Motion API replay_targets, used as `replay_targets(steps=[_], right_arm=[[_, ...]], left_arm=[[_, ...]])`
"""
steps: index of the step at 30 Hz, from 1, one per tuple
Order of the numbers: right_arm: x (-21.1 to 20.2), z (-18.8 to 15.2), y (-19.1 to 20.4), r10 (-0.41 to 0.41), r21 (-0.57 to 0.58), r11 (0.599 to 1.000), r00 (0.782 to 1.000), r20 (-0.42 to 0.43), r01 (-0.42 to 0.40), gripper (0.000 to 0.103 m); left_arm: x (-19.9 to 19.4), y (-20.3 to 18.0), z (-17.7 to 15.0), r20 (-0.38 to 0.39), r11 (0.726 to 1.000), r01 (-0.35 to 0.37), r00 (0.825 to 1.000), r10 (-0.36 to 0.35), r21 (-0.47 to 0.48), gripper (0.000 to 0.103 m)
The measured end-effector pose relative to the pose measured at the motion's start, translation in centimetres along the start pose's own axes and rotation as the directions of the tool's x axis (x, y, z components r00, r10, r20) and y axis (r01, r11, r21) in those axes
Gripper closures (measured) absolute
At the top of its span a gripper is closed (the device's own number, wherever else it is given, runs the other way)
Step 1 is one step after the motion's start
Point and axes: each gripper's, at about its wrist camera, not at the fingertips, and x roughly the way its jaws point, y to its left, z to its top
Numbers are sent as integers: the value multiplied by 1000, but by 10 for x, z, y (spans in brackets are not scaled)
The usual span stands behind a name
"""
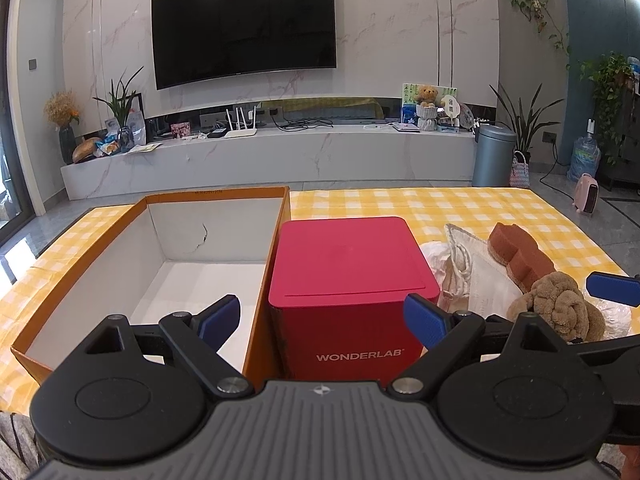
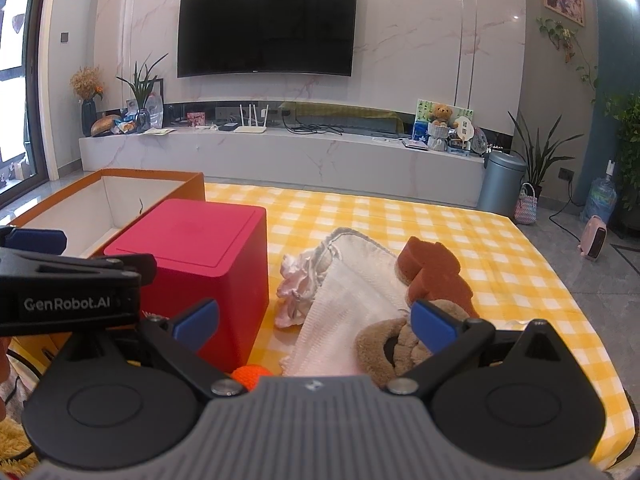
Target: Organize soft objects
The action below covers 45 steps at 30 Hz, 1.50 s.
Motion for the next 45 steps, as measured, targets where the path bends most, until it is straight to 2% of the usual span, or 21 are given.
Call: replay_targets(steps=[45], right_arm=[[3, -2, -1, 6, 8, 1000, 1000, -23, -6, 3]], left_arm=[[2, 0, -2, -16, 1000, -6, 1000, 6, -3, 0]])
